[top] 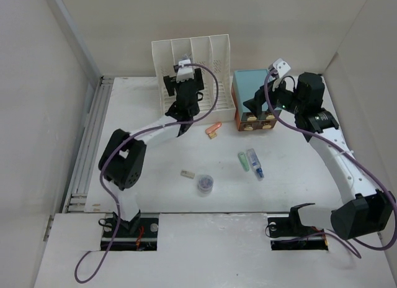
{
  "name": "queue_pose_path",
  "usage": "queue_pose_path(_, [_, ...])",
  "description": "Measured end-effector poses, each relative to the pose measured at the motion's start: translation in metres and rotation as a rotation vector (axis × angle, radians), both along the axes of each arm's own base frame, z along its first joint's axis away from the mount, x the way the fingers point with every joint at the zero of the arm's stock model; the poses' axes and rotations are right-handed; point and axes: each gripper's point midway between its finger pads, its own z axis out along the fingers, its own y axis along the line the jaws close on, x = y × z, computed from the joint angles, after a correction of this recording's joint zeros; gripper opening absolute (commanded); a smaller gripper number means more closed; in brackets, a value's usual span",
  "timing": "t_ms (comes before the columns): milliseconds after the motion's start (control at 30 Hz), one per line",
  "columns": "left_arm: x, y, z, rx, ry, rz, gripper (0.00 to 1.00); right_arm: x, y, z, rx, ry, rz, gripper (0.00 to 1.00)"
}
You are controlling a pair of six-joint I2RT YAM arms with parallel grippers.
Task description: Organize the desk
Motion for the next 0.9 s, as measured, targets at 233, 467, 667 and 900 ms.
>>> queue_pose_path(233, [-0.080,-0.014,0.142,-0.221,-0.199,-0.131,0.00,0.001,-0.002,-0.003,-0.017,-0.009,-0.007,0.96])
queue_pose_path(467, [-0.163,0.021,0.202,-0.460,-0.246,-0.314,0.46,0.010,-0.017,-0.004,-0.049,-0.027,-0.072,0.00])
queue_pose_path(667, [-0.226,0.012,0.117,-0.541,-0.067,-0.552,0.90,0.011,-0.026,-0.012,-0.079,-0.008,-0.090,1.00])
queue_pose_path(900, [-0.279,0.009,0.008,-0.549,0.171,-0.688,0.90,-0.001,-0.026,-0.049,-0.097,0.144,-0.082,0.48])
